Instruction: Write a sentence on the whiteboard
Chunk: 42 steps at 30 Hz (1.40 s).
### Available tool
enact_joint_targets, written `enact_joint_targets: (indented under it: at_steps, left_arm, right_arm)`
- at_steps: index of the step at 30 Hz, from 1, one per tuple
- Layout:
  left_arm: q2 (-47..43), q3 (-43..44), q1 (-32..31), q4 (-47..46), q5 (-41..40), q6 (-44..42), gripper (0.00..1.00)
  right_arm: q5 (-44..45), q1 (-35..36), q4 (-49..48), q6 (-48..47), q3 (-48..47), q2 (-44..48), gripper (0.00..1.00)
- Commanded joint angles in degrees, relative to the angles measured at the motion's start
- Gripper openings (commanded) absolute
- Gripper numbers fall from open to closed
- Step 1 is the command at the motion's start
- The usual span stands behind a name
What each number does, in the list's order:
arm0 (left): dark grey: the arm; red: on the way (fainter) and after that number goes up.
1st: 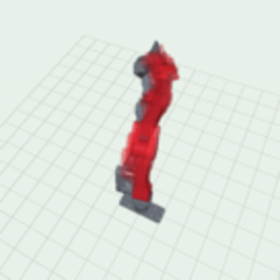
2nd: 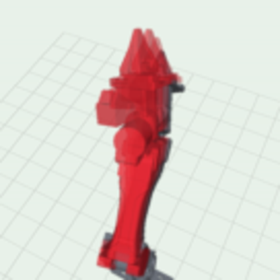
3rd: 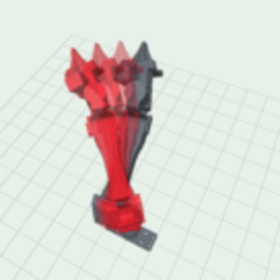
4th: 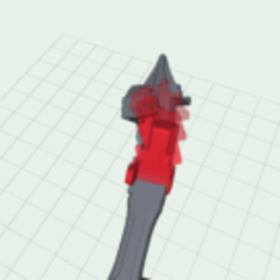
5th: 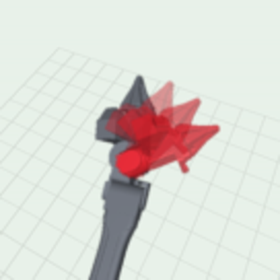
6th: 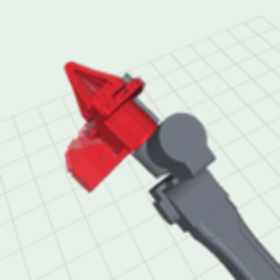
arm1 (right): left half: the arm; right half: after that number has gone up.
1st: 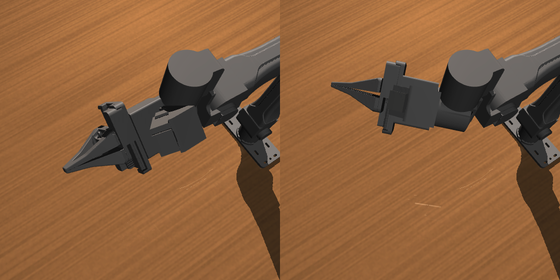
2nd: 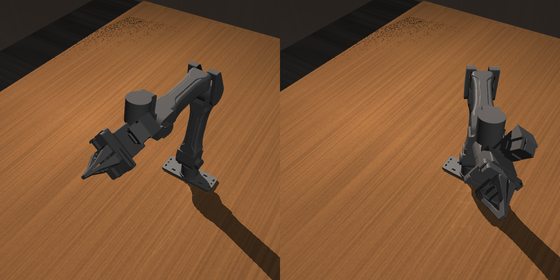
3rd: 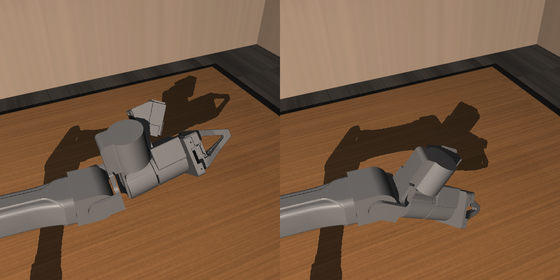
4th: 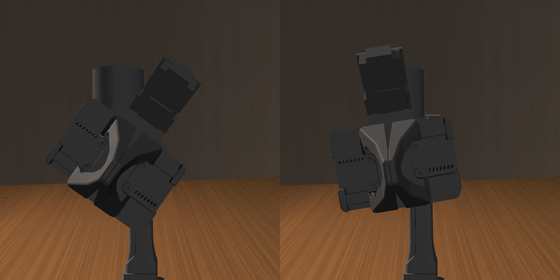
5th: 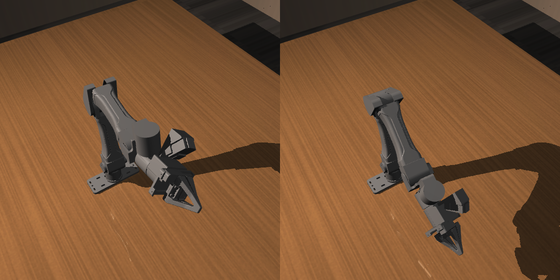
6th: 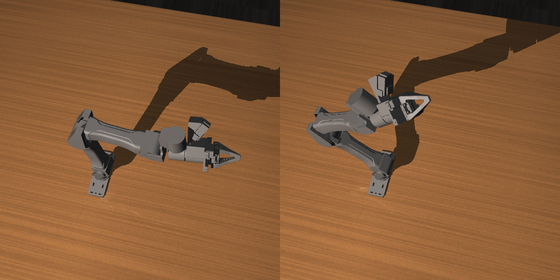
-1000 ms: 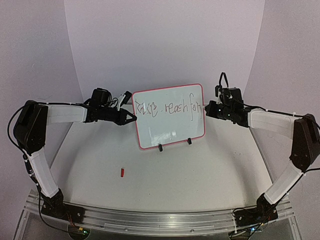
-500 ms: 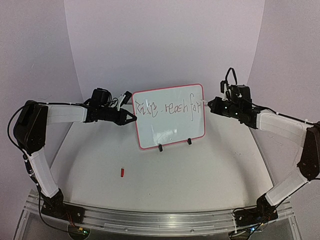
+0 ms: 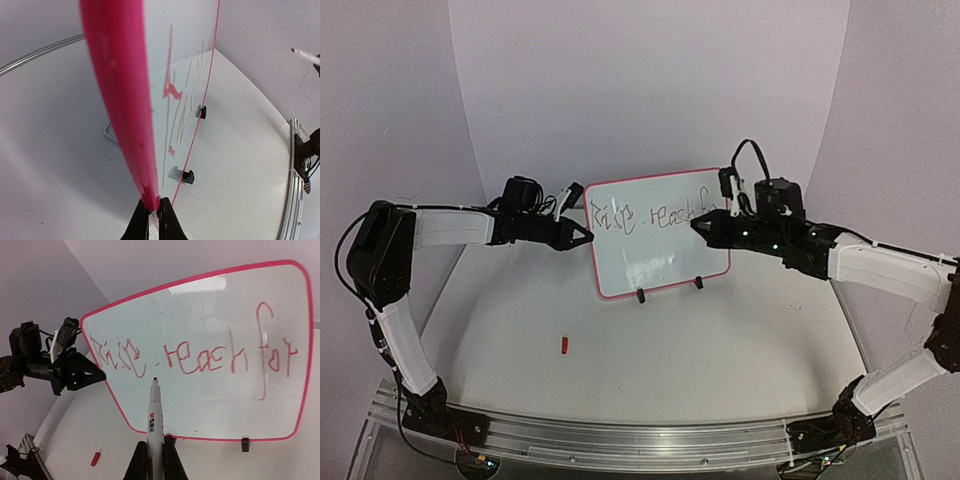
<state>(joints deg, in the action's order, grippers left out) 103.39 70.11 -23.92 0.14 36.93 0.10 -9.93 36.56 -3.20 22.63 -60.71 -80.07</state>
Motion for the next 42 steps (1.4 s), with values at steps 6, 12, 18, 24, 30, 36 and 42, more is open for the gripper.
enact_joint_targets:
  at_steps: [6,12,18,24,30,36,42]
  left_arm:
    - [-1.86,0.30,0.19,2.23,-1.91,-0.80,0.00]
    - [-2.40,-0.23,0.16,2.23,-2.08,-0.91,0.00]
    - [-2.69,-0.58,0.09,2.27,-2.21,-1.06,0.00]
    - [-3.07,-0.76,0.16,2.62,-2.62,-1.38,0.00]
    - [-2.87,-0.76,0.13,2.60,-2.56,-1.52,0.00]
    - [-2.84,-0.72,0.09,2.49,-2.43,-1.46,0.00]
    - [-2.94,-0.84,0.10,2.47,-2.42,-1.51,0.00]
  right_arm:
    - [0.70,11.67,-7.59,0.57,-3.89,-11.70,0.00]
    - [0.72,15.78,-9.12,0.55,-9.18,-20.72,0.00]
    - [4.36,15.94,-10.38,3.34,-12.68,-26.78,0.00]
    - [8.66,15.79,-9.97,6.01,-14.45,-29.93,0.00]
    - [7.57,14.39,-9.98,6.54,-13.52,-30.27,0.00]
    - [6.31,13.42,-9.98,6.63,-14.64,-32.00,0.00]
    - [5.21,13.23,-9.89,6.08,-16.06,-33.25,0.00]
